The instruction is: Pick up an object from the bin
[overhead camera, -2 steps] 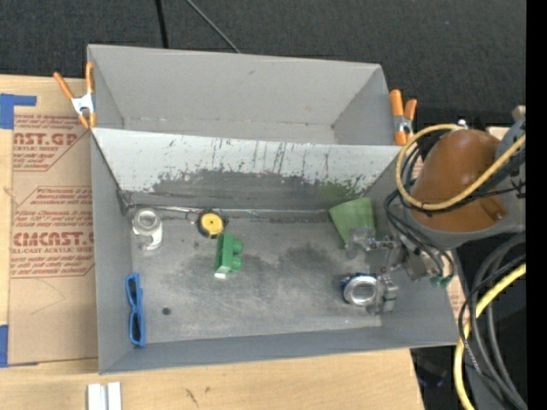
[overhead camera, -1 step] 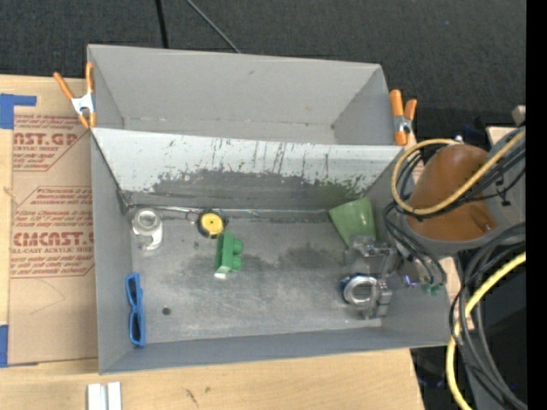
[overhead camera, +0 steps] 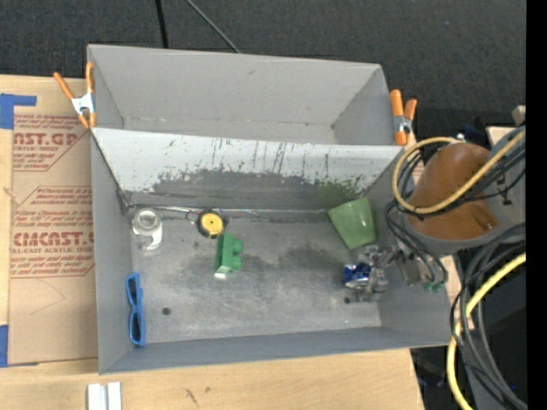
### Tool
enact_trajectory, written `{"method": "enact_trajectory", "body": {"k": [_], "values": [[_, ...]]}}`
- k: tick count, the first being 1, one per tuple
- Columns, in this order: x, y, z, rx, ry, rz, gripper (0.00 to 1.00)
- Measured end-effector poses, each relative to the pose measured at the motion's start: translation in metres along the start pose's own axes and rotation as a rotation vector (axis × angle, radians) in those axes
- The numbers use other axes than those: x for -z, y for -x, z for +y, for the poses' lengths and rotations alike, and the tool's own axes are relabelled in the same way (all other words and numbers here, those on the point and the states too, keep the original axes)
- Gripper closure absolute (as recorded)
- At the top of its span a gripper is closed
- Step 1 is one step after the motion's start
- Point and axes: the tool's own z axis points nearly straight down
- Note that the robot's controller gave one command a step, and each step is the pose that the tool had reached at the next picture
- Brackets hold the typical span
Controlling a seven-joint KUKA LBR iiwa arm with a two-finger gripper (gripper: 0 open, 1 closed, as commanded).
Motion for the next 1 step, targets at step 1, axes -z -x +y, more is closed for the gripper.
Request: {"method": "enact_trajectory", "body": {"k": [1], "values": [[0.1712,0.0063,-0.0050,0.030,-0.005,-0.011,1.00]]}}
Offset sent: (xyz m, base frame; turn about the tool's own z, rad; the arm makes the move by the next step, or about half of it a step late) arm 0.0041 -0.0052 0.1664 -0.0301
